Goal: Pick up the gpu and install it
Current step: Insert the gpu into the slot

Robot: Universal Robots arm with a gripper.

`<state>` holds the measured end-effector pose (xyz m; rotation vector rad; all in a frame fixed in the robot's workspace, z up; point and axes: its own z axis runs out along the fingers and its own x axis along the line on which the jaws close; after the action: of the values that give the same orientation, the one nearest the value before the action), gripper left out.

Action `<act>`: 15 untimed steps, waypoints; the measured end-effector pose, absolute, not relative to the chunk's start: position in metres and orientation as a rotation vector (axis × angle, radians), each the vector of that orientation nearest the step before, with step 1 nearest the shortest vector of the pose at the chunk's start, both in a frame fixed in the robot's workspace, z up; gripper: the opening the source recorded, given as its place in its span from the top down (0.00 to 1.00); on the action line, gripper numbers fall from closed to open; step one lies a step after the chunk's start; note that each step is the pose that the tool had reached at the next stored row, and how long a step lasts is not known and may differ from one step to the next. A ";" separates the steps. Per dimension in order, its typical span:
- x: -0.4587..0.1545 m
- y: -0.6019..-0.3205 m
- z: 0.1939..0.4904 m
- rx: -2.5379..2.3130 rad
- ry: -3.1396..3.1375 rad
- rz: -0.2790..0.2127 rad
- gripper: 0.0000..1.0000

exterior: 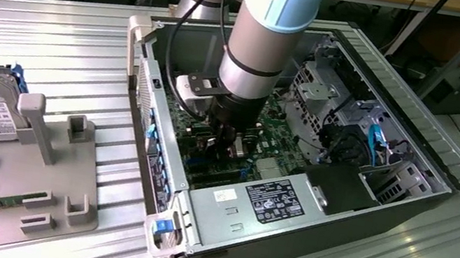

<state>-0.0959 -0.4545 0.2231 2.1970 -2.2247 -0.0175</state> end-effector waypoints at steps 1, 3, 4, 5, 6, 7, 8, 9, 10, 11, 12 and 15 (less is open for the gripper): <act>-0.096 -0.455 0.223 2.197 -2.225 -0.018 0.71; -0.096 -0.455 0.223 2.197 -2.225 -0.018 0.71; -0.096 -0.455 0.223 2.197 -2.225 -0.018 0.71; -0.096 -0.455 0.223 2.197 -2.225 -0.018 0.71; -0.096 -0.455 0.223 2.197 -2.225 -0.017 0.71; -0.096 -0.455 0.223 2.197 -2.225 -0.017 0.71; -0.096 -0.455 0.223 2.197 -2.225 -0.017 0.71; -0.096 -0.455 0.223 2.197 -2.225 -0.018 0.71; -0.096 -0.455 0.223 2.197 -2.225 -0.018 0.71; -0.096 -0.455 0.222 2.197 -2.225 -0.018 0.71; -0.096 -0.455 0.222 2.197 -2.224 -0.017 0.71; -0.096 -0.455 0.219 2.198 -2.225 -0.018 0.71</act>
<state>-0.0964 -0.4545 0.2193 2.1977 -2.2246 -0.0176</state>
